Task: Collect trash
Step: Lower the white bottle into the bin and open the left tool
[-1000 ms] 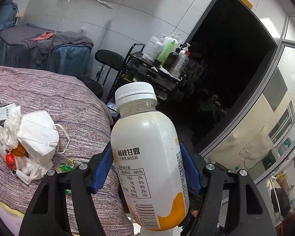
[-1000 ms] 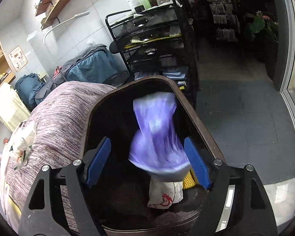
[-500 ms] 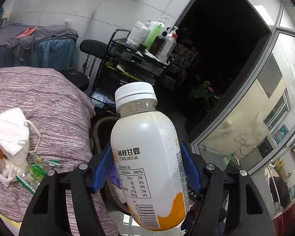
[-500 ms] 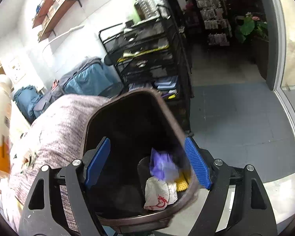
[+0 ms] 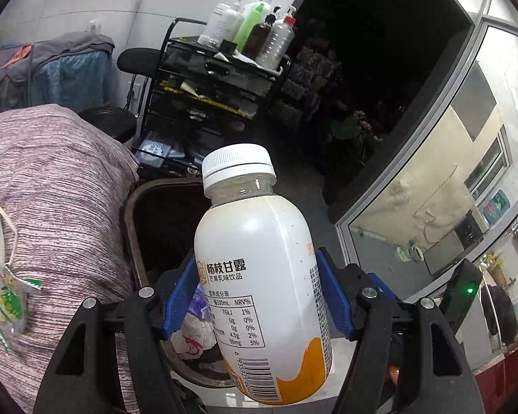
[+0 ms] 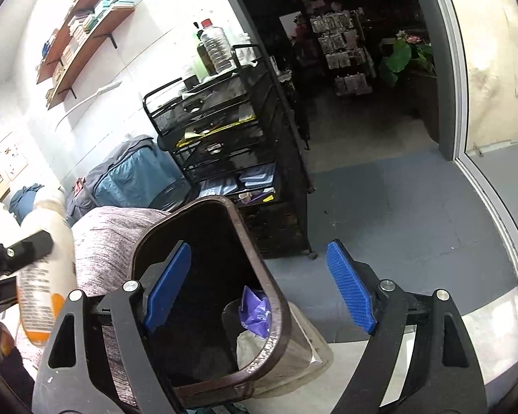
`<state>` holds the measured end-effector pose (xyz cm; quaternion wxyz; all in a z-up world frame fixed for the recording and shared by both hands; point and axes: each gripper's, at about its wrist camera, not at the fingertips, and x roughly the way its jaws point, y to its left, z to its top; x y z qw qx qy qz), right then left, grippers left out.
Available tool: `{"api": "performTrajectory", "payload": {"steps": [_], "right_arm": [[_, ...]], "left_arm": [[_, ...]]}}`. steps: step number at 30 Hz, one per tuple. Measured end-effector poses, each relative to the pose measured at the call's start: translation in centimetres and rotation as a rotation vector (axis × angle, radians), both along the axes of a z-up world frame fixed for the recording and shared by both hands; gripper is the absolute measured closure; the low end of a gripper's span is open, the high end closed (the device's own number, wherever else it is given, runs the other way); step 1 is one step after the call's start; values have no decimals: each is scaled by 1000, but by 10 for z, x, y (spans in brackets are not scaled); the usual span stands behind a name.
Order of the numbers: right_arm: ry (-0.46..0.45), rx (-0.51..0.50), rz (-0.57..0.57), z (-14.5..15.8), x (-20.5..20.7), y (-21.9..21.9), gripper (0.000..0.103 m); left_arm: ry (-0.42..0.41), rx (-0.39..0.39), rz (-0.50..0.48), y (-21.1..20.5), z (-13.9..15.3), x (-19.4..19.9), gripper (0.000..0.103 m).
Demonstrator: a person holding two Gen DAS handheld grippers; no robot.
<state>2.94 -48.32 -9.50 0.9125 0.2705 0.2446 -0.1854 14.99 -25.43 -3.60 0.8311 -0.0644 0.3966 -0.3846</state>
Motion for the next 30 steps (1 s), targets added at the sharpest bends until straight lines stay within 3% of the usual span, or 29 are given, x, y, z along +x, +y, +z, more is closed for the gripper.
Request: {"api": "performTrajectory", "payload": {"steps": [10,16,30], "right_arm": [[8,6,-16,-1,-4,-8,22],[17,9,-6,-2,0,-3,22],[12,9,12,-2,1,2,22]], "left_arm": [[12,74,-17,-22,-17,5,36],[-33,98,-28,-25,-14,1,16],[-108,83,23,3,5,-11,8]]}}
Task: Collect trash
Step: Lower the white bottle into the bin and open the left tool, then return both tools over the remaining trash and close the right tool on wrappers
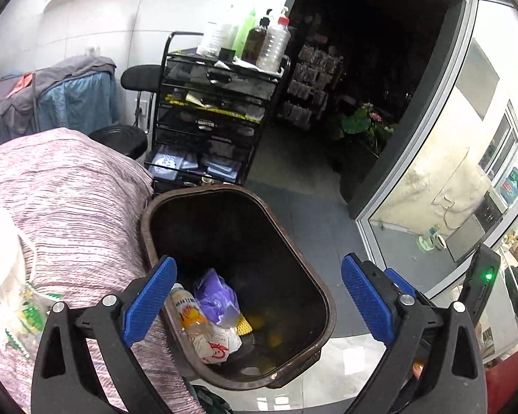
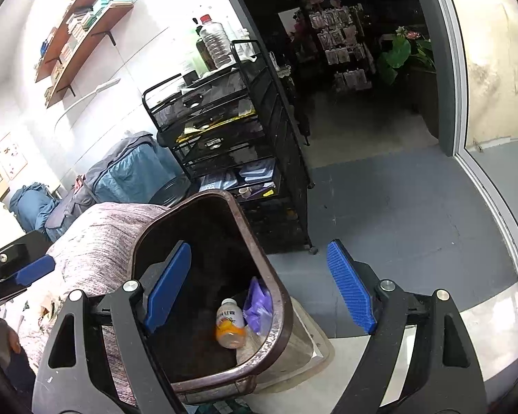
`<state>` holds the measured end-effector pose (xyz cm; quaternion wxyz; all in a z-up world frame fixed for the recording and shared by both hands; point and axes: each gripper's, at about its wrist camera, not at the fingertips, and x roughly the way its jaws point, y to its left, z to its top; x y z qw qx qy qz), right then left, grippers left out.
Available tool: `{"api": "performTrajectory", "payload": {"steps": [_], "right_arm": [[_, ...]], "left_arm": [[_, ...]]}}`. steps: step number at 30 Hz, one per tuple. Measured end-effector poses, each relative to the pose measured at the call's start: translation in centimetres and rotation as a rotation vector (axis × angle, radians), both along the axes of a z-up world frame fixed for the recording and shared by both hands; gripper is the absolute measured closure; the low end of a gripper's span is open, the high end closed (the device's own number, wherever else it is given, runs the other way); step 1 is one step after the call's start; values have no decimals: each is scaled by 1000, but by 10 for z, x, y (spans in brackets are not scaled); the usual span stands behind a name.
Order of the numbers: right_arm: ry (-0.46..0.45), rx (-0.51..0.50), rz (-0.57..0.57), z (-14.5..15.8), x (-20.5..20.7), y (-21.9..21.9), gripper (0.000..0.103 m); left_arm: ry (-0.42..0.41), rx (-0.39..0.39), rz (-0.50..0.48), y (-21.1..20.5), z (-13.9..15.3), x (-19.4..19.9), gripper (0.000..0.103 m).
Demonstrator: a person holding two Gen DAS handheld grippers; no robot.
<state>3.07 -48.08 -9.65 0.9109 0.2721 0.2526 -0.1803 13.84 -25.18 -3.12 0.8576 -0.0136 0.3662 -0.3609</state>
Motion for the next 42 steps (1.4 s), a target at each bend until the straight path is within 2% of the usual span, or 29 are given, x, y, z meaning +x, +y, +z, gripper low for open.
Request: {"api": "performTrajectory", "payload": {"steps": [5,15,26,35,42], "right_arm": [[-8,-11,22,4,3,9,22],[-29,-46,111,18,17,45,22],[-67,-86,296,41,44,113,20],[-80,-105,476,53,67,180,16],[-32,-115,673,52,90,233,16]], "left_arm": [[-47,5,36,22,9,-11,6],[-84,-8,144,82,23,-23,6],[-78,10,306,161,18,-26,6],[-15,29,488,243,0,-23,6],[80,19,596,301,-23,-20,6]]}}
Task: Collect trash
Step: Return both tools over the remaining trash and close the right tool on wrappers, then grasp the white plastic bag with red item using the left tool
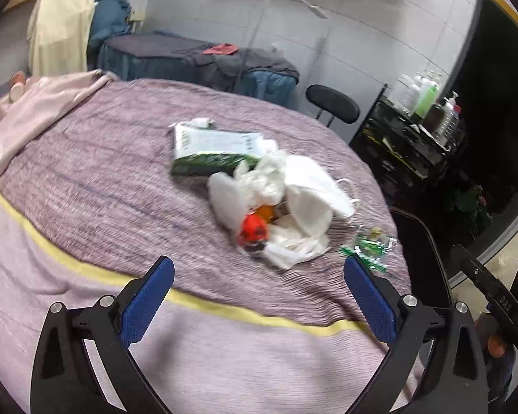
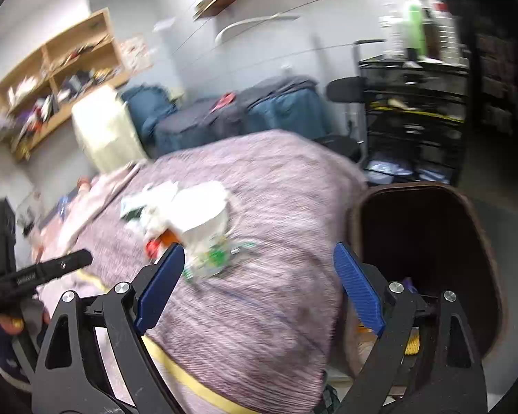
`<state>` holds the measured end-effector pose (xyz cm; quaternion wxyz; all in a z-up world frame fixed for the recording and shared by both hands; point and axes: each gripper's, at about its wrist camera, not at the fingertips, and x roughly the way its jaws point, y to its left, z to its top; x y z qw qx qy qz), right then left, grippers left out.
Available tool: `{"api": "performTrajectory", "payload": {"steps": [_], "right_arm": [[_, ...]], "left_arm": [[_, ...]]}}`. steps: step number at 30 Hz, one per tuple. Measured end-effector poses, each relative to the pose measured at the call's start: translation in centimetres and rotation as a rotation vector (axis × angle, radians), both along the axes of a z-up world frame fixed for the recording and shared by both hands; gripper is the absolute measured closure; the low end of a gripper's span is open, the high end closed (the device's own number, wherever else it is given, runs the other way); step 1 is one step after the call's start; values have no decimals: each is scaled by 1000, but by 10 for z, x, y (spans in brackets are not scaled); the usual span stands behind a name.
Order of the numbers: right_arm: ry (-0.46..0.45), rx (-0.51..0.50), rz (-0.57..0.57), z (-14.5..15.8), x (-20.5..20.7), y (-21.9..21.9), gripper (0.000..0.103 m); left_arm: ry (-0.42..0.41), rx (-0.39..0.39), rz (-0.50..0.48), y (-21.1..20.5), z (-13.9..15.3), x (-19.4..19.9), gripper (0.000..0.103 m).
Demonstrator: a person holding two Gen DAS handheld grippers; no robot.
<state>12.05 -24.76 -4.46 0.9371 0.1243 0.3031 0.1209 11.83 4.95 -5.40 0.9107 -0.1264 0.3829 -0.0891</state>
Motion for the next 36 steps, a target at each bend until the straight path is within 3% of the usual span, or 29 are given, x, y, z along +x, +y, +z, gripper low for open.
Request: {"api": "performTrajectory", "payload": {"steps": [7,17,18,21,23,26,28,36], "right_arm": [[59,-137,178,-10,20,56,16],[131,-300,229,-23,58,90,18],[139,-311,229,-24,62,91,21],[181,-326,243,-34,74,94,45],[206,-322,241,-42,81,93,68],[197,-303,223,-43,82,86,86],[192,-281,229,-43,82,85,92],[156,-213,208,-34,71,77,95]], "left_arm": [[55,-22,8,17,-14,5,6],[108,-21,-32,12,-27,18,6],[112,-20,-36,11,-28,20,6],[115,-18,-42,10,-29,24,6],[117,-12,-47,10,-29,27,6],[117,-3,-51,10,-29,31,6],[114,-3,-50,10,-29,34,6],[90,-1,-57,8,-23,52,6]]}}
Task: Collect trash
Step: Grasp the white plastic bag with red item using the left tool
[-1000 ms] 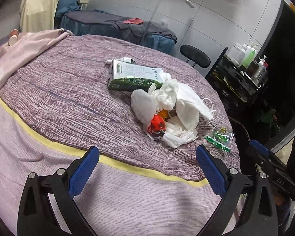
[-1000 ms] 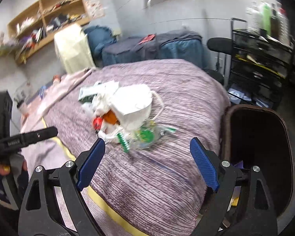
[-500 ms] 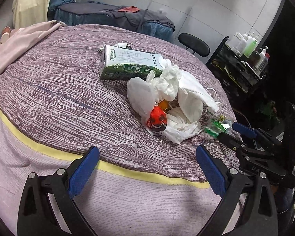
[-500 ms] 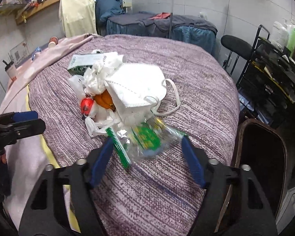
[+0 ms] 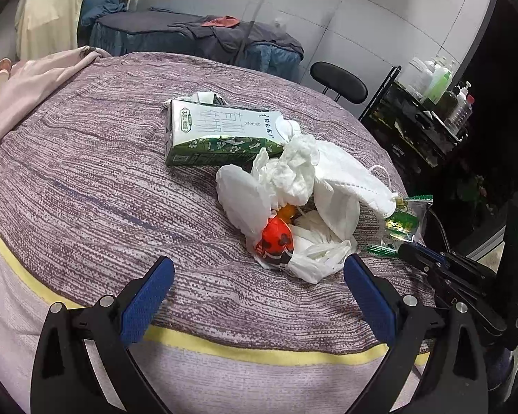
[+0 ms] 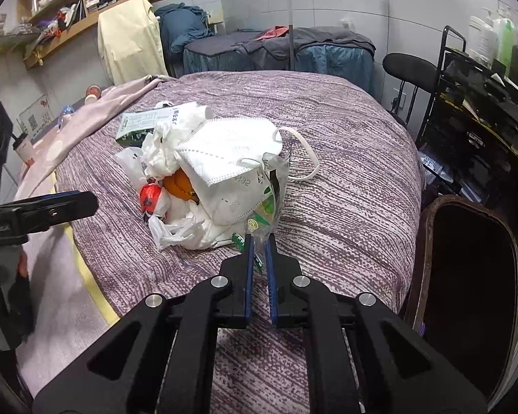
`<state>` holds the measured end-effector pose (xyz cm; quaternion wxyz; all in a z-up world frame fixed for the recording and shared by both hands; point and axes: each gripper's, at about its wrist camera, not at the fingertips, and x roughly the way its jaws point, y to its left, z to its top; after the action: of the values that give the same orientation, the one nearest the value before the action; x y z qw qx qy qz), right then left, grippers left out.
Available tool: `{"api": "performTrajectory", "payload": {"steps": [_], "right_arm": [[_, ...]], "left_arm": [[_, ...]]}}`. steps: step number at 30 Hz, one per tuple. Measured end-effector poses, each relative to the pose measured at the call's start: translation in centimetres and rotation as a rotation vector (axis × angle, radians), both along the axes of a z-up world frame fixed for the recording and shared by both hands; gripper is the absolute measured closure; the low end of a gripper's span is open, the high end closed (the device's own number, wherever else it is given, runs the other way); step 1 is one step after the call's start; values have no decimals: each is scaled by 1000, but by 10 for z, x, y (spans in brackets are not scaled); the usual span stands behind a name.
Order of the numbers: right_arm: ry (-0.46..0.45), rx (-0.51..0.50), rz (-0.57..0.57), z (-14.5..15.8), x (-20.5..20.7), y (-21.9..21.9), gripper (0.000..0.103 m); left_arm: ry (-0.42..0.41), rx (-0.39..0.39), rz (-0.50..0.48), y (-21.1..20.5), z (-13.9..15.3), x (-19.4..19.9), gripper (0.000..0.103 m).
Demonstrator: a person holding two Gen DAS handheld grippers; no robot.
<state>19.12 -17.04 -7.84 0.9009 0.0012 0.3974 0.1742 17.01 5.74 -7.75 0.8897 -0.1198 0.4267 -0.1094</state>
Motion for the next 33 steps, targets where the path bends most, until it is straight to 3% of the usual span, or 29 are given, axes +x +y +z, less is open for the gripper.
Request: {"api": "performTrajectory", "payload": {"steps": [6,15,18,20,23,26,33], "right_arm": [[-23,51,-16,10,-17,-10,96],[-41,94,-43,18,-33,-26,97],[-37,105,-49,17,-35,-30,97],[-36,109,-57,16,-36,-33,97],[-32,119,-71,14,-38,-38,97],[-31,130,-77,12,-39,-41,97],[-42,150,-87,13,-46,-49,97]], "left_arm": [[-16,21,-35,-13,6,21,9],[-43,117,-88,-42,6,65,27],[-24,111,-120,-48,2,74,41],[-27,101,-121,-48,1,74,59],[-48,118,-114,-46,4,69,76],[-67,104,-107,-40,7,63,86],[-140,52,-64,-22,31,37,91]]}}
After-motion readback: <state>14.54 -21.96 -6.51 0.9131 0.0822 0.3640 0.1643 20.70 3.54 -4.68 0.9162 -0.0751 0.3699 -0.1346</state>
